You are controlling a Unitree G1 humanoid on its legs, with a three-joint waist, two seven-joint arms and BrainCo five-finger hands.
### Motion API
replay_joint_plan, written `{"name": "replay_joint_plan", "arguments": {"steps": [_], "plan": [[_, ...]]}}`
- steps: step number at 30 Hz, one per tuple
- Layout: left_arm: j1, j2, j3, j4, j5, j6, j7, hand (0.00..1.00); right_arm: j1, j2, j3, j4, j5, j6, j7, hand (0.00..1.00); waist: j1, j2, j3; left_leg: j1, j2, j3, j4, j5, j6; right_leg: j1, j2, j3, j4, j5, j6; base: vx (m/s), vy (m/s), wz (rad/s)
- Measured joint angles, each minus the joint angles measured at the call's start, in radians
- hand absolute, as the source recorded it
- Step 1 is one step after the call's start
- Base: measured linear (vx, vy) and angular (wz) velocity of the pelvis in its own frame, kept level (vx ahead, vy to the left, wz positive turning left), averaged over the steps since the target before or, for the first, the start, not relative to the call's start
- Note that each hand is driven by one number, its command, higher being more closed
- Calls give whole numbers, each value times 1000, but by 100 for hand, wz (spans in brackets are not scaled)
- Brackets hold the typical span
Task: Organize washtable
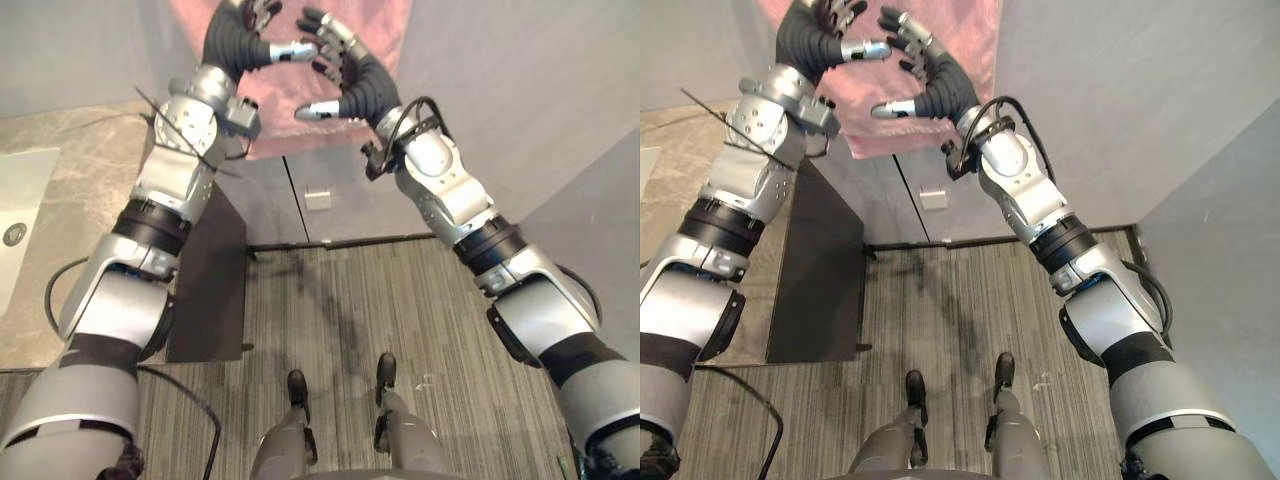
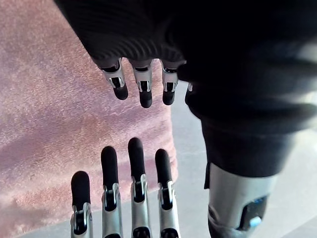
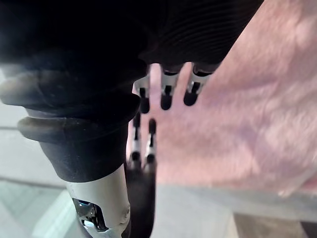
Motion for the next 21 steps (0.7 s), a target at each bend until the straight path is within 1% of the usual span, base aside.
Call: {"name": "replay_joint_plan", "arguments": {"steps": [4, 7, 8, 10, 12, 15, 18, 21], "plan": [[-47, -6, 12, 69, -15, 9, 5, 0, -48, 4, -71, 60, 0, 0, -41, 0, -7, 3, 37, -10, 0, 2, 0, 0, 0, -11, 1, 3, 0, 2, 1, -2, 43, -4], [-80, -7, 57, 119, -15, 14, 19, 0, -101, 5, -119, 121, 3, -1, -62, 0, -20, 4, 77, -22, -4, 15, 0, 0, 0, -27, -1, 9, 0, 5, 6, -10, 51, -2], [-86, -7, 63, 128, -15, 17, 21, 0, -109, 5, -126, 131, 4, 0, -64, 0, -19, 4, 78, -29, -4, 20, 0, 0, 0, -35, -2, 13, 0, 8, 9, -11, 57, -15], [-92, -7, 98, 156, -15, 21, 22, 0, -121, 5, -154, 149, 12, 0, -69, 0, -18, 7, 102, -33, -10, 26, 0, 0, 0, -46, -5, 29, 1, 13, 10, 0, 42, -14], [-92, -8, 106, 179, -15, 33, 22, 0, -122, 1, -154, 175, 17, 1, -73, 0, -25, 6, 116, -33, -12, 27, 0, -1, 1, -47, -6, 31, 1, 13, 12, -6, 38, -2], [-92, -14, 138, 203, -16, 36, 22, 0, -122, -9, -175, 207, 21, 3, -74, 0, -23, 6, 135, -33, -11, 40, 0, -1, 1, -50, -5, 37, 1, 14, 12, -16, 35, -5], [-89, -14, 175, 217, -16, 40, 23, 0, -124, -21, -190, 210, 30, 11, -73, 0, -17, 6, 140, -39, -13, 52, 0, -1, 1, -66, -5, 54, 1, 20, 20, -20, 22, -12], [-77, -14, 196, 221, -15, 41, 22, 0, -124, -39, -190, 222, 32, 19, -72, 0, -22, 6, 142, -38, -14, 54, 0, -1, 1, -66, -6, 57, 1, 21, 21, -15, 20, -6]]}}
